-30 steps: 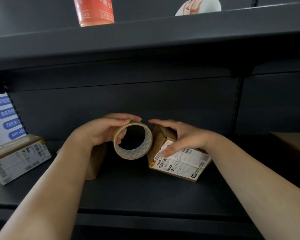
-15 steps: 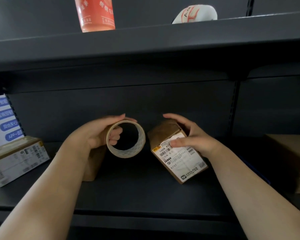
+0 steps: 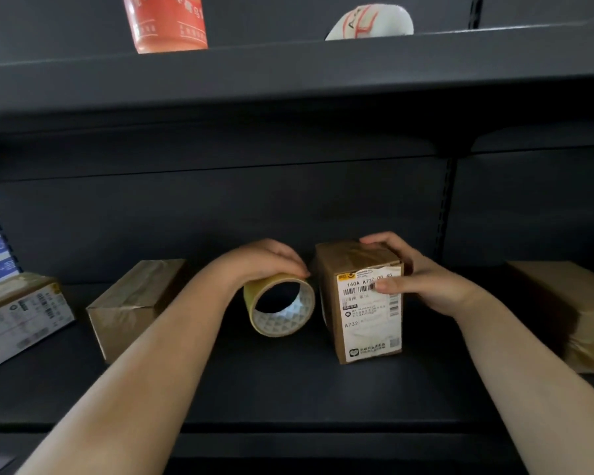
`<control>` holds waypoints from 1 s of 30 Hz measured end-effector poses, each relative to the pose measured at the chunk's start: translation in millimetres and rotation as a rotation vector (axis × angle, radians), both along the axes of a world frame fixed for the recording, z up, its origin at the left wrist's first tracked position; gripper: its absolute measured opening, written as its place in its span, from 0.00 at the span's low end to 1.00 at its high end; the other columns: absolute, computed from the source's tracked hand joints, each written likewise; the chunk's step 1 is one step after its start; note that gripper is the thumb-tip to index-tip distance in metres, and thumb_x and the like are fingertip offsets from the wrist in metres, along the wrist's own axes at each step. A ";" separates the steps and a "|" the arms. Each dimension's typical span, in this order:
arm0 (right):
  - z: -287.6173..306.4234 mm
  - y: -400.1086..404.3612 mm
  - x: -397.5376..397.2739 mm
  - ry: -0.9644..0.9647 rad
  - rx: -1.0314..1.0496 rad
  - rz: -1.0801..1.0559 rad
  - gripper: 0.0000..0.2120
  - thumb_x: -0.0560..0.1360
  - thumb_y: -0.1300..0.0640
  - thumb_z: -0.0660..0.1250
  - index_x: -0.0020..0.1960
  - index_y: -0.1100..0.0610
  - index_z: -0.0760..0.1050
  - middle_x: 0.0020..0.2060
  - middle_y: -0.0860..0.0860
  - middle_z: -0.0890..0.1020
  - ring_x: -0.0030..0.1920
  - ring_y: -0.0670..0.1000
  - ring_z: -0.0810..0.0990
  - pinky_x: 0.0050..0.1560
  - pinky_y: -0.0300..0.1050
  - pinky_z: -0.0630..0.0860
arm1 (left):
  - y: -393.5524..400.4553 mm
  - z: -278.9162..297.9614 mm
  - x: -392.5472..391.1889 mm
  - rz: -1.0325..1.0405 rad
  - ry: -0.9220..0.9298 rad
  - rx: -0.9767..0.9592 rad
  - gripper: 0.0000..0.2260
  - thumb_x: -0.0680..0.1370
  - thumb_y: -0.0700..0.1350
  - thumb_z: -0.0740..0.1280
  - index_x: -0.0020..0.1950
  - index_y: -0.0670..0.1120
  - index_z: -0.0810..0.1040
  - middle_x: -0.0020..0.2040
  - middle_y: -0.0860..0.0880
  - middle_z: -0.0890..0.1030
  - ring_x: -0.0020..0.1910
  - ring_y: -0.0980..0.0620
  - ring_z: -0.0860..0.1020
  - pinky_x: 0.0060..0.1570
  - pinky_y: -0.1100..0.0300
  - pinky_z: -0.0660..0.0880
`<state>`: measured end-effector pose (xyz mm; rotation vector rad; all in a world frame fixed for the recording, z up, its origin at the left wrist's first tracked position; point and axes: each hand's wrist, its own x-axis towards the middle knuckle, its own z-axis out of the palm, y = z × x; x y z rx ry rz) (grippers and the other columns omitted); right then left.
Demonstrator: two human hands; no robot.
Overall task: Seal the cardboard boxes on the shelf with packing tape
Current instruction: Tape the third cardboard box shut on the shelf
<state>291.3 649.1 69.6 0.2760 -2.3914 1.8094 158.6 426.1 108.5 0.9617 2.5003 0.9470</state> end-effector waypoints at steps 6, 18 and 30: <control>63.1 -17.1 4.4 -0.256 0.872 -0.136 0.39 0.60 0.43 0.77 0.65 0.44 0.62 0.61 0.45 0.71 0.56 0.45 0.72 0.51 0.41 0.70 | 27.5 4.3 10.2 -0.004 0.076 -0.144 0.08 0.69 0.49 0.71 0.45 0.48 0.83 0.42 0.48 0.83 0.42 0.51 0.81 0.45 0.56 0.77; 69.6 -49.0 -37.0 -0.220 1.195 0.023 0.52 0.61 0.45 0.78 0.74 0.40 0.48 0.69 0.49 0.61 0.68 0.52 0.61 0.60 0.47 0.67 | -9.8 -4.3 1.7 -0.114 -0.252 0.070 0.15 0.69 0.59 0.70 0.51 0.54 0.81 0.45 0.52 0.84 0.46 0.55 0.81 0.47 0.59 0.76; 34.1 -10.0 -14.6 -0.062 0.398 0.044 0.39 0.56 0.48 0.77 0.61 0.26 0.66 0.61 0.44 0.67 0.60 0.48 0.72 0.55 0.43 0.75 | -57.7 -7.8 -21.3 -0.035 -0.382 0.287 0.17 0.65 0.60 0.72 0.42 0.47 0.80 0.24 0.53 0.70 0.24 0.57 0.69 0.25 0.64 0.71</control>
